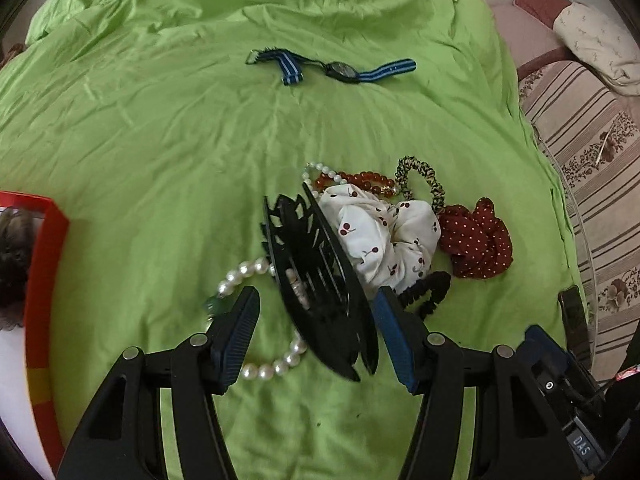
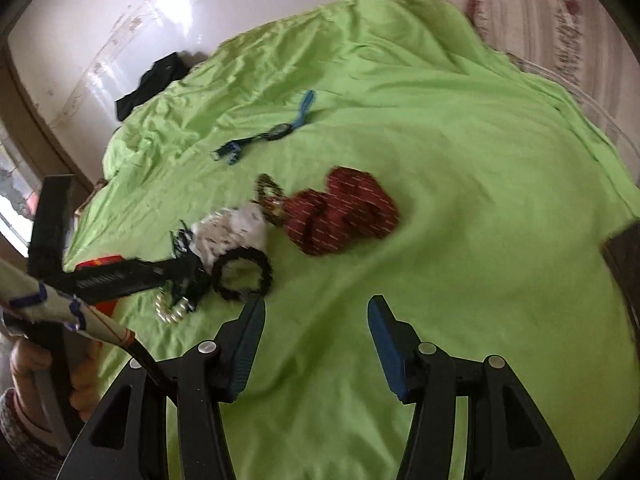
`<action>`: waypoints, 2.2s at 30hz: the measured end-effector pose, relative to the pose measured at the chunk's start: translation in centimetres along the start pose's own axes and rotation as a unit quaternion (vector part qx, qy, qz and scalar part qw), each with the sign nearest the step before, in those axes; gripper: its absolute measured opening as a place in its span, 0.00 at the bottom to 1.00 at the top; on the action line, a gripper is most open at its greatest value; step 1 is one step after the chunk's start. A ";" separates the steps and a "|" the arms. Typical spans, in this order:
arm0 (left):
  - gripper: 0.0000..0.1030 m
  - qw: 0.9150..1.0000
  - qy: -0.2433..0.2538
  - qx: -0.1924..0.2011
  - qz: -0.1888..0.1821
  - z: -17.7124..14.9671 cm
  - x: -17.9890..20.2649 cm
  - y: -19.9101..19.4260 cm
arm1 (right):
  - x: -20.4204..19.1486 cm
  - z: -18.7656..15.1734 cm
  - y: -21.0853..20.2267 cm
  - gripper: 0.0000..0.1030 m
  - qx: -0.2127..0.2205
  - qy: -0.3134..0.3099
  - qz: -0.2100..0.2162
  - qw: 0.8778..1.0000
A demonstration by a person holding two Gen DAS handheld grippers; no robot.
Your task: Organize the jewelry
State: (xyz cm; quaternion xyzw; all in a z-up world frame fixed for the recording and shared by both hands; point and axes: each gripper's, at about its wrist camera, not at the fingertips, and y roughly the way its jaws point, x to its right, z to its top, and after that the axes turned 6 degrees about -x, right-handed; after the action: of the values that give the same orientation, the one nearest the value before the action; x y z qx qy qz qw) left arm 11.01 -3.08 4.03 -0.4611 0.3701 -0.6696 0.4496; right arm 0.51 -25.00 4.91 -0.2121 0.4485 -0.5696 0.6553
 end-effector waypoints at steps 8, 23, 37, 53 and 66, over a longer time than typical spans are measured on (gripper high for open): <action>0.50 0.999 0.003 -0.022 -0.024 0.2 -0.1 2.1 | -3.3 2.1 5.3 0.44 -0.028 -0.042 0.017 0.999; 0.37 0.998 0.013 0.005 -0.066 -2.0 0.4 -2.4 | -3.0 2.3 4.5 0.08 -0.037 -0.016 0.042 0.998; 0.37 0.992 -0.027 0.068 -0.100 -6.6 -6.8 -13.3 | -8.8 0.2 -2.5 0.08 -0.019 -0.043 0.059 0.997; 0.37 0.988 -0.036 0.048 -0.144 -12.0 -10.4 -15.8 | -15.1 -4.2 -2.4 0.08 -0.039 -0.092 0.049 0.994; 0.46 0.988 -0.021 0.009 -0.151 -11.7 -6.5 -10.9 | -7.1 -6.2 -3.3 0.08 -0.045 -0.021 0.018 0.999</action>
State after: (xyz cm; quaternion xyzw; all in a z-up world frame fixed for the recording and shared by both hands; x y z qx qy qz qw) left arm -1.90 7.52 8.60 -0.5213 0.2808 -0.7232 0.3554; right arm -6.08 -17.72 6.82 -0.2451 0.4631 -0.5326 0.6647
